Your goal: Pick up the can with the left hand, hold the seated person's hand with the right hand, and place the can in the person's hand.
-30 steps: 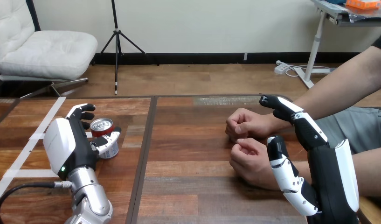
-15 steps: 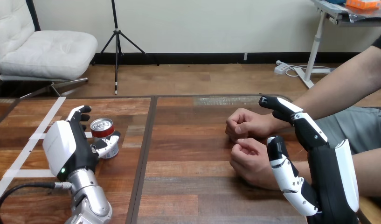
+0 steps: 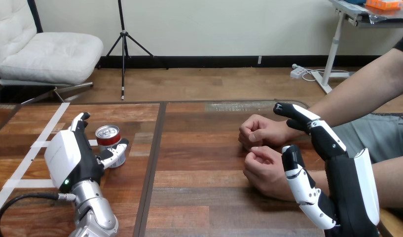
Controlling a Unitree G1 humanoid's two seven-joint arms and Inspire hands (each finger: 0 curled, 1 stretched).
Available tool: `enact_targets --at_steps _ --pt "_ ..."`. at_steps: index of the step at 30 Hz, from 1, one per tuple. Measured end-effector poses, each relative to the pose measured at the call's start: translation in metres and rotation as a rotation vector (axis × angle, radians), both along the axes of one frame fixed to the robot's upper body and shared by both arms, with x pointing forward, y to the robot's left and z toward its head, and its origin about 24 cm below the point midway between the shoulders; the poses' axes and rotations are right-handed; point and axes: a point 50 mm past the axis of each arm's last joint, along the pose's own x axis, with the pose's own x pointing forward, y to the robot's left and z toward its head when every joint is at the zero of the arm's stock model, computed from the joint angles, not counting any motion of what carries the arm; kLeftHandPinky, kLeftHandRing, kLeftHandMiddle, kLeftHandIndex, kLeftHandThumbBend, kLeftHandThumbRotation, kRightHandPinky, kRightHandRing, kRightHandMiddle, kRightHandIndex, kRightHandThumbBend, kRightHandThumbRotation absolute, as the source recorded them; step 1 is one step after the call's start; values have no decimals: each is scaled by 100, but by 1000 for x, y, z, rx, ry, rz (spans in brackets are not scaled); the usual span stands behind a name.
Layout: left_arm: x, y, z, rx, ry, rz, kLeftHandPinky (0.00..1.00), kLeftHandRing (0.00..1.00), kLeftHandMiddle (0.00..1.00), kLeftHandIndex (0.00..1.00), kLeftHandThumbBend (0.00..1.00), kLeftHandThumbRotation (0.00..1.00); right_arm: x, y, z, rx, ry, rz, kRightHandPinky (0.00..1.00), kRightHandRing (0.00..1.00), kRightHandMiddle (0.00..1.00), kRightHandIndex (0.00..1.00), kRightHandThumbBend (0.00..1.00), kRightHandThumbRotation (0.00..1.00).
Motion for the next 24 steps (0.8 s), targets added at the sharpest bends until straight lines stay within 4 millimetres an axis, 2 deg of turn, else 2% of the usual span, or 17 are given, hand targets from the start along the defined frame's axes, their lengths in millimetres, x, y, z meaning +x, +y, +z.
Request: enact_targets --at_steps 11,24 --pt "0 1 -1 9 18 7 70 81 86 85 83 32 0 1 0 -11 0 1 76 82 79 78 31 70" --pt "0 1 -3 17 44 6 71 81 86 85 84 36 0 0 0 -3 -1 1 81 84 81 79 31 70"
